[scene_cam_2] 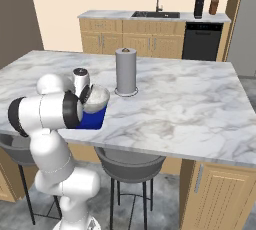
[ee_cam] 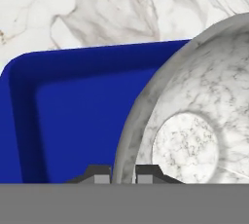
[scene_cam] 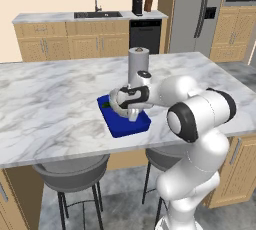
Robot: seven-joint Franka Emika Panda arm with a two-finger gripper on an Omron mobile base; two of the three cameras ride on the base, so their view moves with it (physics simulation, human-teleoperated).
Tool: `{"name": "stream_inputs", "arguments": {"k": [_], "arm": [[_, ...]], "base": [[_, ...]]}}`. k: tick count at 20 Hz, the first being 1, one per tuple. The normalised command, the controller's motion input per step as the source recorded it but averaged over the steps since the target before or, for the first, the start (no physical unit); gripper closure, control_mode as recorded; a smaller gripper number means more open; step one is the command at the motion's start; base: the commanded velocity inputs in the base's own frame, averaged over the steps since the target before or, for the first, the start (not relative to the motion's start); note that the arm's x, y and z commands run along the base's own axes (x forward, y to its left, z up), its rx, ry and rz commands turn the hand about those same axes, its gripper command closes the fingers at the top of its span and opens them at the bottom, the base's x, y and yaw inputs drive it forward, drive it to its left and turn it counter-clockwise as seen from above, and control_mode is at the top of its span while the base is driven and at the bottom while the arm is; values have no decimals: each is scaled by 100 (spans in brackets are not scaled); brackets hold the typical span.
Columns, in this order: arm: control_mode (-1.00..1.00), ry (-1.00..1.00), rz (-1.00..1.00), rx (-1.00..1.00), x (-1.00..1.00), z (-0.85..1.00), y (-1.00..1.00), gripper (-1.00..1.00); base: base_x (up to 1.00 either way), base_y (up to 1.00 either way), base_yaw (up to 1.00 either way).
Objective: Place the two vegetables and bowl onto the tray for setting up a vegetable dip station.
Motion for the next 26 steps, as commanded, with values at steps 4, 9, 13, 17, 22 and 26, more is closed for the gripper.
{"name": "stream_inputs", "arguments": {"k": [4,9,13,17,22,26], "arm": [[-100,0,0,0,0,-30,0,100],[-100,0,0,0,0,-21,0,100],[-100,2,0,0,-7,0,0,100],[-100,1,1,0,-22,0,0,100],[-100,1,1,0,-19,0,0,100],[-100,0,1,0,0,0,2,100]], "base": [[0,0,0],[0,0,0],[0,0,0],[0,0,0],[0,0,0],[0,0,0]]}}
